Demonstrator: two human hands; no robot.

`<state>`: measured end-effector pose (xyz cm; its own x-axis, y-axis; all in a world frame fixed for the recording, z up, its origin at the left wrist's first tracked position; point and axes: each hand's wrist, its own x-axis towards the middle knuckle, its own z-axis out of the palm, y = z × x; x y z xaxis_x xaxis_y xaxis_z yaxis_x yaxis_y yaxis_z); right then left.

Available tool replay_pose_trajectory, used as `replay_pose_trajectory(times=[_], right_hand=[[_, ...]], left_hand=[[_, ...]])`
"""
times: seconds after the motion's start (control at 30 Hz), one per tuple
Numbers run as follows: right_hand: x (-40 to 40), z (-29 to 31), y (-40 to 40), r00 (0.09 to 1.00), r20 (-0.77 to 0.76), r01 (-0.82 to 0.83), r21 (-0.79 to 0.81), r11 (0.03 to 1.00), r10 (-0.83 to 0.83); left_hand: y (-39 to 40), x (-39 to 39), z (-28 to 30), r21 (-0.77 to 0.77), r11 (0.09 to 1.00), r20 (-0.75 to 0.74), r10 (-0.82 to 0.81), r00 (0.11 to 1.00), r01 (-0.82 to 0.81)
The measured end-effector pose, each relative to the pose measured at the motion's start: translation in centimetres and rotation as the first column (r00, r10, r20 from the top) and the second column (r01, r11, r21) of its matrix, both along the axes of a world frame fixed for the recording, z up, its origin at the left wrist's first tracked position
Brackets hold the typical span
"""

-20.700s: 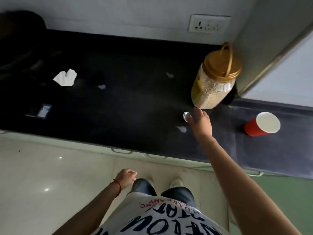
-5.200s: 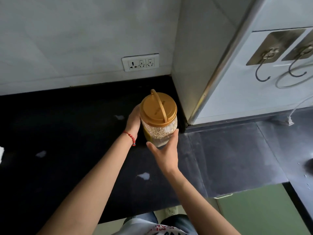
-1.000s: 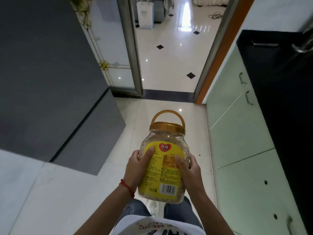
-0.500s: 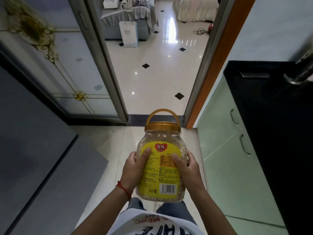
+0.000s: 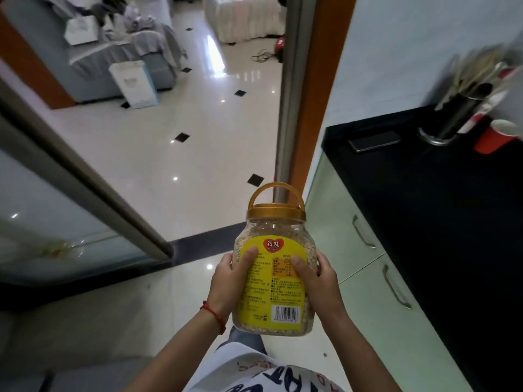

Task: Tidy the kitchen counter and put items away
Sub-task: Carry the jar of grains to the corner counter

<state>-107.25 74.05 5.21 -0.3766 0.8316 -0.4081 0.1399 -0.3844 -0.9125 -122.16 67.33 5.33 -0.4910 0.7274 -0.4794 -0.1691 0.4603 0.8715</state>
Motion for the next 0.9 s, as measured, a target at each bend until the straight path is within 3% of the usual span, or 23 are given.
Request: replay_pose_trajectory(times=[0.27, 0.5, 0.73, 0.9], right_hand=[[-2.0, 0.7, 8.2, 0.937, 0.011, 0.349, -0.009, 0.937, -0.349], [0.6, 0.5, 11.1, 0.767, 0.024, 0.641, -0.046, 0.766, -0.641], [5.6, 0.4, 13.7, 0.602, -0.04, 0.793, -0.09, 0.603, -0.798], [10.4, 0.6, 17.1, 0.564, -0.072, 0.819, -0.081, 0.569, -0.823]], left_hand=[[13.8, -3.5, 1.4, -0.013, 0.945, -0.025, -0.326, 0.945, 0.326], [22.0, -0.6, 0.9, -0.075, 0.809, -0.023, -0.586, 0.81, 0.583], [28.1, 5.8, 0.0, -0.084, 0.642, -0.065, -0.767, 0.639, 0.762], [32.3, 11.1, -0.2, -0.063, 0.618, -0.058, -0.786, 0.616, 0.783]])
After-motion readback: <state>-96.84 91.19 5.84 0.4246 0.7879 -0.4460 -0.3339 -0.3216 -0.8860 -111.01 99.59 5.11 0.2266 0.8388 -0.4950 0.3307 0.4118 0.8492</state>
